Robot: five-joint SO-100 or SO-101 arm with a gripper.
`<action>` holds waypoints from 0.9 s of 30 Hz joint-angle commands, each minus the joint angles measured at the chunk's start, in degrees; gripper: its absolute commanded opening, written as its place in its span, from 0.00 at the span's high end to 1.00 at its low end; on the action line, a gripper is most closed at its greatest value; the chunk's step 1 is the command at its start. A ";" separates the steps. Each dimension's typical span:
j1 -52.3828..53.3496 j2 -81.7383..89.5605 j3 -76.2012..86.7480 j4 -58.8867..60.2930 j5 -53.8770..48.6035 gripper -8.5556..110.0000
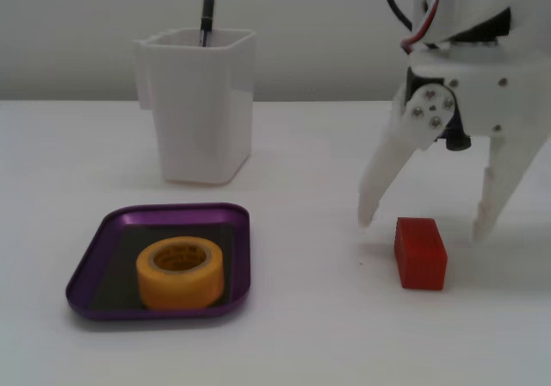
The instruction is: Pick up the red cube and place it in the box.
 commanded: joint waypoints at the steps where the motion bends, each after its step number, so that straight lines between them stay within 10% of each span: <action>1: 0.09 -1.05 -1.58 -2.99 0.44 0.66; 13: -6.94 -1.76 -1.49 -7.12 0.00 0.67; 27: -6.94 -13.80 -2.55 -5.89 -0.26 0.92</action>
